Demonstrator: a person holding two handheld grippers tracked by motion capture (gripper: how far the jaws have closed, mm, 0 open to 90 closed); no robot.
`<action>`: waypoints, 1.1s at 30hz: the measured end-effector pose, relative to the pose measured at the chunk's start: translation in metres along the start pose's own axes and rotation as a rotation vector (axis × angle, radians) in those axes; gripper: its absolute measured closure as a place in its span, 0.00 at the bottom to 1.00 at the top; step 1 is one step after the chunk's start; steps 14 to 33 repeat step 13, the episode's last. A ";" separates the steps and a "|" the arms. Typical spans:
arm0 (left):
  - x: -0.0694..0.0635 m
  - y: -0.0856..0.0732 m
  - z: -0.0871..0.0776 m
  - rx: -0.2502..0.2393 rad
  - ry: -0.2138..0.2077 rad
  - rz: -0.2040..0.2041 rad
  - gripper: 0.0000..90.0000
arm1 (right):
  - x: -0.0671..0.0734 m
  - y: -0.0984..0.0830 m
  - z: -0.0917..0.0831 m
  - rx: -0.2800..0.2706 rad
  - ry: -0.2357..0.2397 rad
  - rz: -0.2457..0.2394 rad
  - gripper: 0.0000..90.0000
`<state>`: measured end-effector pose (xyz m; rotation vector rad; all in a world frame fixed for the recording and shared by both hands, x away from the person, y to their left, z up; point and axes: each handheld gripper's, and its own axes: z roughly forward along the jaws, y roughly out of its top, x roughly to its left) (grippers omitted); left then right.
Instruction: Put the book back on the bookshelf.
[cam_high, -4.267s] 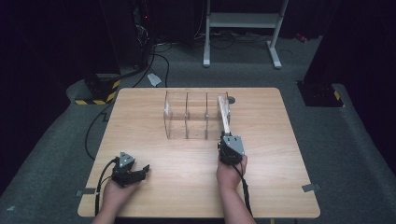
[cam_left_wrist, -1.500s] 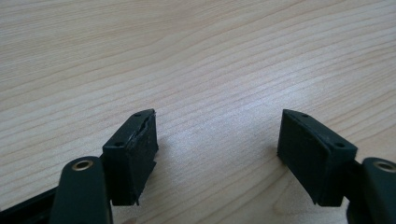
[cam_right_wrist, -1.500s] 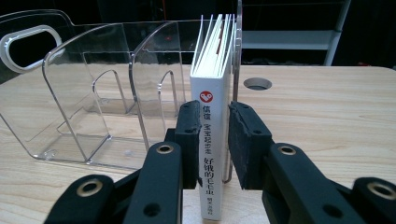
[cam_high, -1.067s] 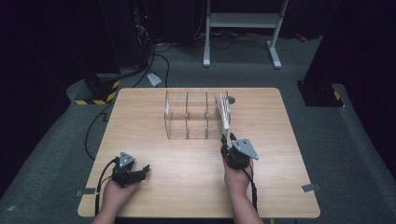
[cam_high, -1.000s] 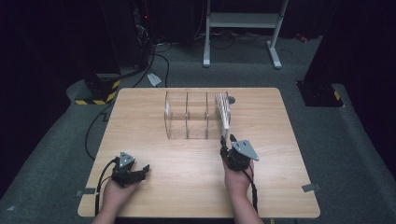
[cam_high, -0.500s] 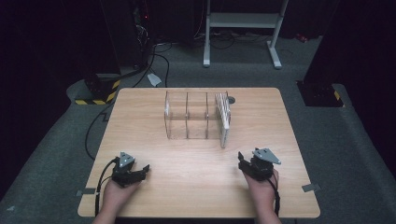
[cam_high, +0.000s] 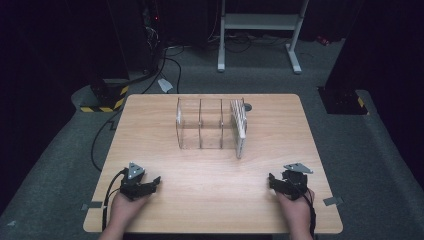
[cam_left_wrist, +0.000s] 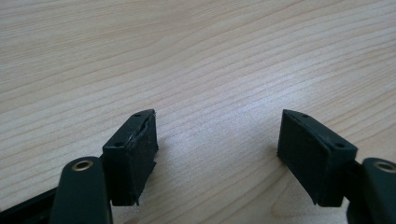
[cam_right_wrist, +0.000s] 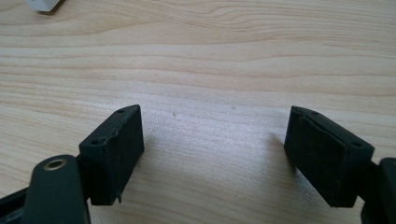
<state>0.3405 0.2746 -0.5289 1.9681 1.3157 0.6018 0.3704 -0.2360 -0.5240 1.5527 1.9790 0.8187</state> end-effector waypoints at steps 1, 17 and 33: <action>0.000 0.000 0.000 0.000 0.000 0.001 0.32 | 0.000 0.000 0.000 0.002 0.000 0.001 0.21; 0.000 0.000 0.000 0.000 0.001 0.000 0.32 | 0.001 0.000 0.000 0.002 -0.003 0.005 0.21; 0.000 0.000 0.000 0.000 0.001 0.000 0.32 | 0.001 0.000 0.000 0.002 -0.003 0.005 0.21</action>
